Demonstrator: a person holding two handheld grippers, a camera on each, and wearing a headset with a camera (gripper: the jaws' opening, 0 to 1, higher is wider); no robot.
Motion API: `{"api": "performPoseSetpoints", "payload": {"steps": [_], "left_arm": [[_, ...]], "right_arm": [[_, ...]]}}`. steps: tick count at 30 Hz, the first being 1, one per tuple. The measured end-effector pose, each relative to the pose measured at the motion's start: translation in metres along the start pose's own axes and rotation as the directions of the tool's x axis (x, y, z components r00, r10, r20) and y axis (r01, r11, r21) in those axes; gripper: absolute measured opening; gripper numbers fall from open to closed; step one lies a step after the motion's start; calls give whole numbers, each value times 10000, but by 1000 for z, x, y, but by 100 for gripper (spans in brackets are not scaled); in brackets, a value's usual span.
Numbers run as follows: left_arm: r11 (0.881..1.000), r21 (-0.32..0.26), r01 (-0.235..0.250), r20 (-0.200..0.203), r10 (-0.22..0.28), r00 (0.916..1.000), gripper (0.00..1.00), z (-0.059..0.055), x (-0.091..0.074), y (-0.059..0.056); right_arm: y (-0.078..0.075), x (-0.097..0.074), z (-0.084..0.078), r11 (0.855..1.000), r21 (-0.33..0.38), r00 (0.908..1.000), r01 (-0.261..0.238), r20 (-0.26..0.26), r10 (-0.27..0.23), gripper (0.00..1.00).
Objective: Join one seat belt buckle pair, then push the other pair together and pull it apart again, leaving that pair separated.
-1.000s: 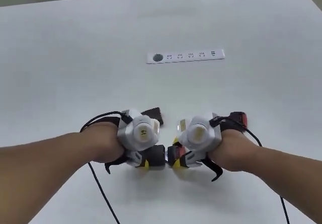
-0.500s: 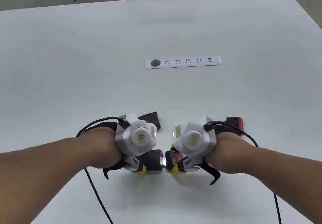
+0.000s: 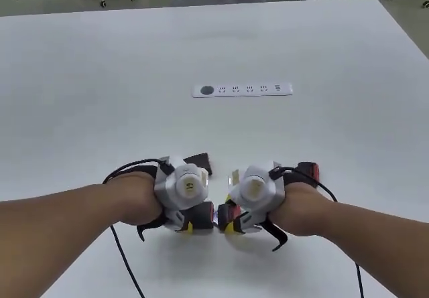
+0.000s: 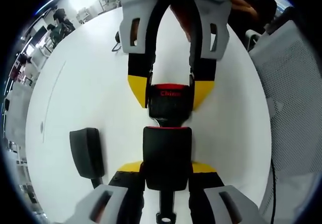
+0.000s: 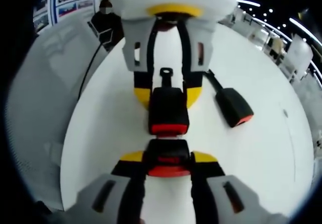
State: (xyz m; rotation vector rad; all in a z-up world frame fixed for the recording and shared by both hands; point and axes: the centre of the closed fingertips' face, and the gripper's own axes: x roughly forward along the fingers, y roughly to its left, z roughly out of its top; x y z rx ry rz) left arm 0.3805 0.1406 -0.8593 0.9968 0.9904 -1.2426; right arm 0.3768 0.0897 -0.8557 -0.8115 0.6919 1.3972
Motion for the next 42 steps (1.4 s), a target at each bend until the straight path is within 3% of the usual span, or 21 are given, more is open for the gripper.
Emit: {"api": "performPoseSetpoints", "payload": {"steps": [3, 5, 6, 7, 8, 10, 14, 15, 17, 20, 22, 29, 34, 38, 42], "left_arm": [[9998, -199, -89, -128, 86, 9999, 34, -1, 0, 0], [9997, -113, -225, -176, 223, 9996, 35, 0, -1, 0], [9991, 166, -392, -141, 395, 9991, 35, 0, -2, 1], [9986, 266, -450, -214, 456, 9987, 36, -2, -3, 1], [9986, 195, -490, -181, 494, 9986, 37, -2, -6, 1], [9984, -336, -465, 325, 476, 9983, 37, 5, -13, 1], [9980, -266, -569, 885, 590, 9943, 39, 12, -30, 8], [9976, -430, -537, 1259, 588, 9903, 40, 16, -34, 11], [9917, -1004, -799, 1412, 937, 9855, 39, 15, -40, 25], [9863, -1267, -1056, 1602, 1254, 9791, 39, 15, -44, 41], [9844, -1362, -1116, 1602, 1330, 9781, 39, 13, -44, 51], [9725, -1719, -1569, 1600, 1847, 9697, 39, 6, -42, 89], [9793, -1306, -1544, 1078, 1688, 9797, 39, 2, -36, 99], [9727, -1572, -1705, 1002, 1874, 9772, 42, 1, -34, 115], [9799, -1442, -1382, 796, 1507, 9854, 43, -3, -23, 114]], "right_arm": [[-2, 0, -2, 9989, -390, 9994, 269, -214, -278, 34], [-3, 0, 0, 9980, -479, 9991, 415, 8, -415, 35], [-3, -1, 0, 9985, -360, 9991, 421, 4, -421, 35], [-2, -2, 1, 9991, 211, 9991, 372, 191, -376, 35], [-3, -5, 3, 9991, 229, 9989, 355, 295, -362, 35], [-6, -11, 4, 9985, 357, 9982, 422, 409, -437, 34], [-10, -26, 7, 9972, 621, 9965, 405, 702, -448, 34], [-10, -29, 6, 9971, 677, 9964, 343, 751, -393, 33], [-13, -34, 4, 9971, 644, 9961, 401, 761, -450, 33], [-25, -45, -3, 9950, 721, 9943, 695, 764, -750, 34], [-29, -51, -6, 9915, 1162, 9929, 587, 966, -700, 36], [-62, -83, -55, 9839, 1146, 9897, 1373, 236, -1409, 35], [-85, -106, -90, 9739, 1291, 9824, 1867, -241, -1851, 35], [-95, -116, -116, 9691, 1367, 9779, 2051, -696, -1972, 35], [-99, -125, -137, 9659, 1556, 9762, 2067, -992, -1929, 35]]}}
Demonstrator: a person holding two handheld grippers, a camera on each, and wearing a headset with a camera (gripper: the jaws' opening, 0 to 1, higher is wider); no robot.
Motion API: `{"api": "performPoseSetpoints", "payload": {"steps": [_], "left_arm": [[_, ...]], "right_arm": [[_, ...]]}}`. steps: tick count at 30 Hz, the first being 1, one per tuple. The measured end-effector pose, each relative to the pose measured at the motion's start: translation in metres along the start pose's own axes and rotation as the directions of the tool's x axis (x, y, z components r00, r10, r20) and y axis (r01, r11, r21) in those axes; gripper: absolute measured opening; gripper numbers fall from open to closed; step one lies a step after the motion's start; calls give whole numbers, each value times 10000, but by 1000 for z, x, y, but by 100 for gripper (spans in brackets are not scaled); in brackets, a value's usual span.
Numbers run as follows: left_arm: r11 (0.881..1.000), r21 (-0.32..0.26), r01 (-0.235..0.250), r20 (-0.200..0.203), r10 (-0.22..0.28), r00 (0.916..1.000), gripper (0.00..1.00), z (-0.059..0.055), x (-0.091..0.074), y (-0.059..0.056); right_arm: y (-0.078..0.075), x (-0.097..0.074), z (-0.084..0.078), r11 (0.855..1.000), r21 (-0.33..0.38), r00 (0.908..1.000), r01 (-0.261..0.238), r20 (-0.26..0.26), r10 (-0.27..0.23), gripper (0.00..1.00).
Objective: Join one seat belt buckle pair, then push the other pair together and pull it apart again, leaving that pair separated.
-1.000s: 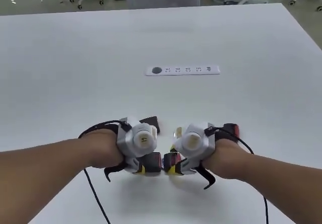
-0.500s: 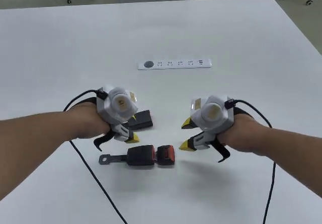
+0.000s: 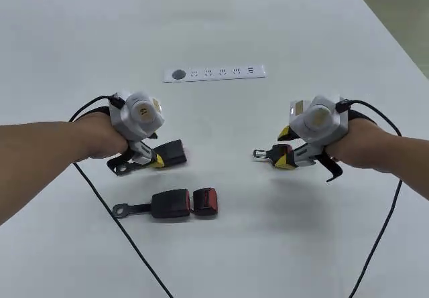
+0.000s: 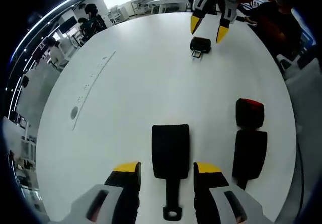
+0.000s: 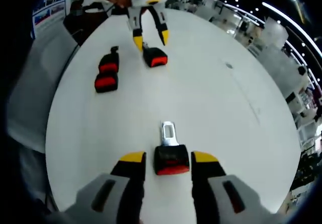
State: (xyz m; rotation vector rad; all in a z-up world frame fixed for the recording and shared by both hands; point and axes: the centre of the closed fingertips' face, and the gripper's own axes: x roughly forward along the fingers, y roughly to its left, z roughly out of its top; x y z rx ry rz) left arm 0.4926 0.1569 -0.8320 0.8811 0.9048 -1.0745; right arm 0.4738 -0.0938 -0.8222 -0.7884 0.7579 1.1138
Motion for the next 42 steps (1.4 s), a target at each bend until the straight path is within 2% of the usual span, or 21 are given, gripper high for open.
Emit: {"api": "performPoseSetpoints", "payload": {"steps": [4, 6, 9, 11, 12, 13, 14, 16, 17, 20, 25, 33, 42], "left_arm": [[9989, 330, 323, -343, -312, 9989, 40, -6, 9, -5], [9984, 443, 357, -365, -341, 9988, 36, -5, 11, -5], [9970, 645, 427, -445, -398, 9982, 33, -5, 13, -5], [9938, 1020, 434, -504, -384, 9980, 33, -6, 15, -6], [9925, 1119, 487, -475, -436, 9979, 33, -6, 15, -4], [9909, 1250, 500, -485, -443, 9978, 32, -5, 15, -4], [9886, 1412, 529, -510, -461, 9976, 32, -5, 15, -5], [9796, 1924, 585, -575, -483, 9972, 31, -4, 16, -6], [9758, 2095, 617, -624, -497, 9968, 31, -4, 16, -6], [9712, 2262, 751, -800, -583, 9951, 31, -2, 17, -5], [9720, 2173, 892, -971, -694, 9929, 31, -3, 18, -4], [9718, 2191, 872, -954, -676, 9931, 31, -3, 18, -4], [9683, 2312, 947, -1183, -687, 9906, 31, -3, 18, -6]], "right_arm": [[-2, 0, -10, 9988, 494, 10000, 9, -50, -6, 36], [2, 4, -9, 9990, 432, 9999, -130, -100, 135, 37], [4, 11, -7, 9993, 138, 9990, -353, -257, 356, 37], [6, 17, -7, 9986, -150, 9978, -500, -438, 493, 35], [4, 20, -8, 9973, -561, 9971, -463, -633, 428, 33], [5, 21, -7, 9973, -483, 9966, -561, -636, 529, 32], [5, 20, -6, 9968, -387, 9951, -704, -727, 674, 32], [6, 19, -6, 9900, -972, 9918, -1027, -855, 945, 31], [6, 19, -6, 9892, -999, 9913, -1076, -873, 990, 31], [5, 18, -6, 9872, -1038, 9899, -1208, -871, 1120, 31], [5, 19, -4, 9860, -1190, 9910, -1167, -792, 1078, 31], [7, 34, 18, 9872, -1228, 9943, -1020, -444, 972, 31], [17, 60, 64, 9839, -1489, 9951, -989, -82, 988, 31]]}}
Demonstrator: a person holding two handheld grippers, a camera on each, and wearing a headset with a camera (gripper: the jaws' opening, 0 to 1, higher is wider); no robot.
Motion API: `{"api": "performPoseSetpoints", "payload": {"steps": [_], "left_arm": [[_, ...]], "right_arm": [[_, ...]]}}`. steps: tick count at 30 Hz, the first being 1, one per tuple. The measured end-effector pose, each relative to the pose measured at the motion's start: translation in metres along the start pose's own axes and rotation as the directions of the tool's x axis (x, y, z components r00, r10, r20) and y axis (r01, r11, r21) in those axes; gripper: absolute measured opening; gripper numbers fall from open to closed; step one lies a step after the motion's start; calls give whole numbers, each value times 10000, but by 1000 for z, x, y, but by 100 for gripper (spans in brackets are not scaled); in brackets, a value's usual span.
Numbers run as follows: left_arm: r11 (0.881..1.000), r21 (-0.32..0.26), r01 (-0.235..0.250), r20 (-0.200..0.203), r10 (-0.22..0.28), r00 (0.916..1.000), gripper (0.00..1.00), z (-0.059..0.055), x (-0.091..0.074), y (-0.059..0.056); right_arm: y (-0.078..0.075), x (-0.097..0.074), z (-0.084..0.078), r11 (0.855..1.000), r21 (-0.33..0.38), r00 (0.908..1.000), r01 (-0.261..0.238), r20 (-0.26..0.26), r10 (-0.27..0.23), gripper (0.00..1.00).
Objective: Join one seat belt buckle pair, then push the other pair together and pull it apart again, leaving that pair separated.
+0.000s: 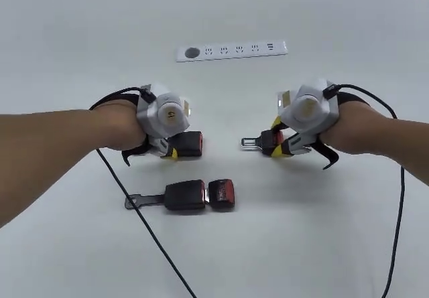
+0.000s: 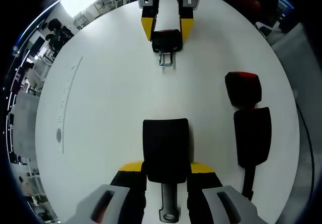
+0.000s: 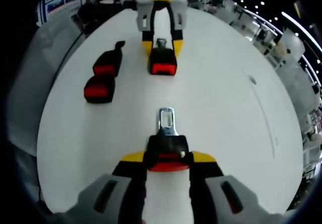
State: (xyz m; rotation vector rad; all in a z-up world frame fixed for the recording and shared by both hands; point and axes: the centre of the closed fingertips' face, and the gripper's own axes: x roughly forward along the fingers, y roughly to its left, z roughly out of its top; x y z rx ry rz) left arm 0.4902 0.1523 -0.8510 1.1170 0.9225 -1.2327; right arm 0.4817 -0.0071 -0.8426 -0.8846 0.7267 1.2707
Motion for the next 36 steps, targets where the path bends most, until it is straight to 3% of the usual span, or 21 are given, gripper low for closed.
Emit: {"api": "performPoseSetpoints", "payload": {"steps": [5, 14, 21, 36], "left_arm": [[10000, -47, 34, -66, -34, 10000, 31, -1, 0, 0], [10000, -40, 59, -117, -60, 9999, 31, -1, 0, -1], [10000, -91, 34, -170, -36, 9998, 31, -1, 0, -1], [9994, -341, 39, -245, -48, 9997, 31, -2, 0, 0]], "right_arm": [[1, 15, 26, 9997, -246, 9999, 21, 107, -19, 31], [-1, 28, 48, 10000, 64, 9995, -47, 325, 45, 31], [-3, 34, 58, 9997, -230, 9994, -37, 351, 45, 31], [-7, 39, 55, 9988, -492, 9996, -28, 275, 42, 31]]}}
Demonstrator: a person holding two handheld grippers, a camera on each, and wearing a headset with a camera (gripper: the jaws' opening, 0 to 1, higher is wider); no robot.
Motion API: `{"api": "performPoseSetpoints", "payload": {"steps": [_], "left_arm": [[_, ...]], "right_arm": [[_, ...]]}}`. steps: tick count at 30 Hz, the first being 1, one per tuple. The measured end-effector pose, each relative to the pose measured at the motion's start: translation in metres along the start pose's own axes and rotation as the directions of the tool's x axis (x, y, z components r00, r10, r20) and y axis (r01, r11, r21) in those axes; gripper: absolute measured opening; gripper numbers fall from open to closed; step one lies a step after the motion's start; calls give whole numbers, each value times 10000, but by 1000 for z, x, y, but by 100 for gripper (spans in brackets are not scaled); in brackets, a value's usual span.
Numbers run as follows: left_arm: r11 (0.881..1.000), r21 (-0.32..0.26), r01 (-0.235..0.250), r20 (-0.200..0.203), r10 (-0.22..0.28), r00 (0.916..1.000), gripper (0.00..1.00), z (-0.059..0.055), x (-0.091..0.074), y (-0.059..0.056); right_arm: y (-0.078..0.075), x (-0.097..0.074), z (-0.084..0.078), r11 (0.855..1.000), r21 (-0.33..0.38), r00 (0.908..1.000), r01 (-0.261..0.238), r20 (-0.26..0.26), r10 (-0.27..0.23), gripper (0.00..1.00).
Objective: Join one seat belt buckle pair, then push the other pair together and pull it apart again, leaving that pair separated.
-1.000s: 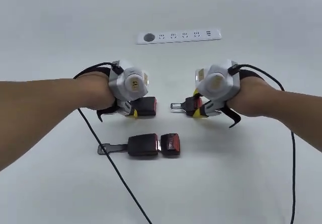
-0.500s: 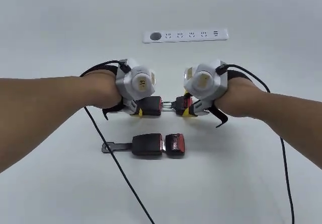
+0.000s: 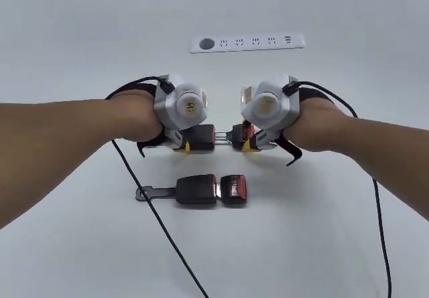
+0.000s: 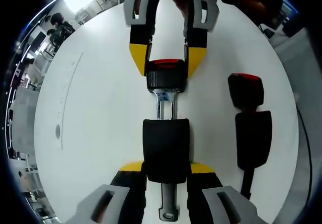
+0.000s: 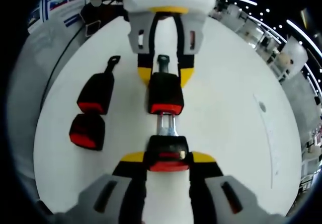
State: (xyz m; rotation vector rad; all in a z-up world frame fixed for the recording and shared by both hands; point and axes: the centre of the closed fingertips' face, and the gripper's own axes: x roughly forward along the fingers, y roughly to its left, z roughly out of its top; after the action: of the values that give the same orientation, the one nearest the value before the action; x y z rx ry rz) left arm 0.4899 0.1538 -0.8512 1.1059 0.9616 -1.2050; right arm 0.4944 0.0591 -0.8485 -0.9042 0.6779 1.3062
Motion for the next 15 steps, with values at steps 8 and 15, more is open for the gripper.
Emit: {"api": "performPoseSetpoints", "payload": {"steps": [8, 15], "left_arm": [[10000, -64, -22, 171, 23, 9999, 31, -1, 0, 0], [10000, -51, -34, 323, 35, 9995, 30, 0, -1, 0]], "right_arm": [[0, 10, 10, 9997, 235, 9996, 28, 295, -35, 30], [1, 10, 13, 9998, 179, 9992, -133, 368, 126, 29]]}}
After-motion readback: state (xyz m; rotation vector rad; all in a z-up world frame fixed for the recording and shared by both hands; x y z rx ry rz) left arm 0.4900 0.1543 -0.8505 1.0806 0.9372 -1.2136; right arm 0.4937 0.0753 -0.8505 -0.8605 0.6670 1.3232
